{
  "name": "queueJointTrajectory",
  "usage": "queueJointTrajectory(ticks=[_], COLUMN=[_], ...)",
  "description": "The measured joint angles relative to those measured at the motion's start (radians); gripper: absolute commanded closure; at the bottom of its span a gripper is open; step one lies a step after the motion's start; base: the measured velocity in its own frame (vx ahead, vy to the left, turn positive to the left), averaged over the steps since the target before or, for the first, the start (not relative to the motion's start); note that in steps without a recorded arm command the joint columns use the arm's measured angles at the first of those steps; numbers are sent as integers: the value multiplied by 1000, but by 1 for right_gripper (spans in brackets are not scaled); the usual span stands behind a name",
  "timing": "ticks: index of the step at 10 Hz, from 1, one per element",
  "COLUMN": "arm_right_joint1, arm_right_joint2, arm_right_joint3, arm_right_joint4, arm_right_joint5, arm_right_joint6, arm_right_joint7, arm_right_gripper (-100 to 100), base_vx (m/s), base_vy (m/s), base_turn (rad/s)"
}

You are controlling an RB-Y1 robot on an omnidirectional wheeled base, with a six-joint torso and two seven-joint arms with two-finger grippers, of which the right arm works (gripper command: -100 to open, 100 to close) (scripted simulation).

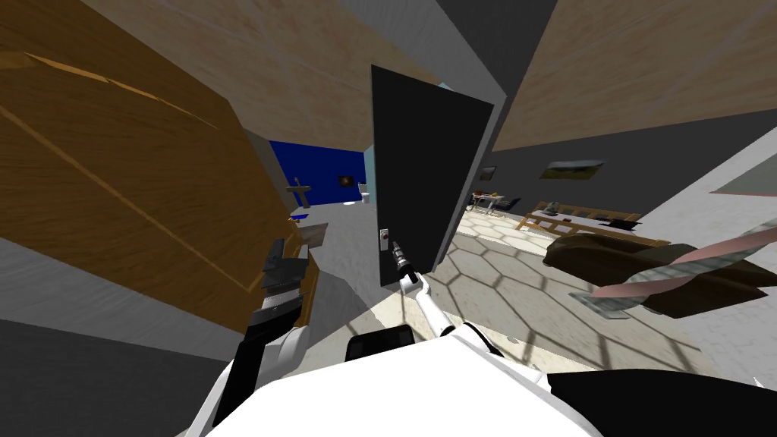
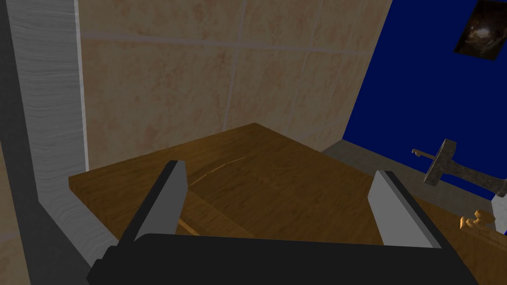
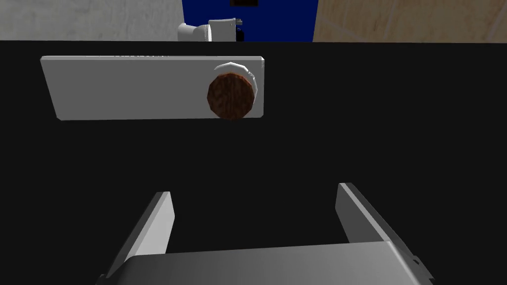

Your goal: Push the door open

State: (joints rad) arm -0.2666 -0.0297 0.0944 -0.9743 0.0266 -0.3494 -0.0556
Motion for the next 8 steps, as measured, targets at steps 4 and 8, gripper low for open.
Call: queueJointTrajectory(ticks=[4,8], arm_right_joint1=[-3,-5], arm_right_joint2=[-9,7], arm_right_joint3=[-9,-17], arm_right_joint4=[9,13], arm_right_joint5=[-1,-2], arm_right_joint6=[-10,-15], arm_right_joint7=[3,6], arm_right_gripper=[-100,-100], base_vx=[196,163], base_vy=[47,47], base_turn=[22,17])
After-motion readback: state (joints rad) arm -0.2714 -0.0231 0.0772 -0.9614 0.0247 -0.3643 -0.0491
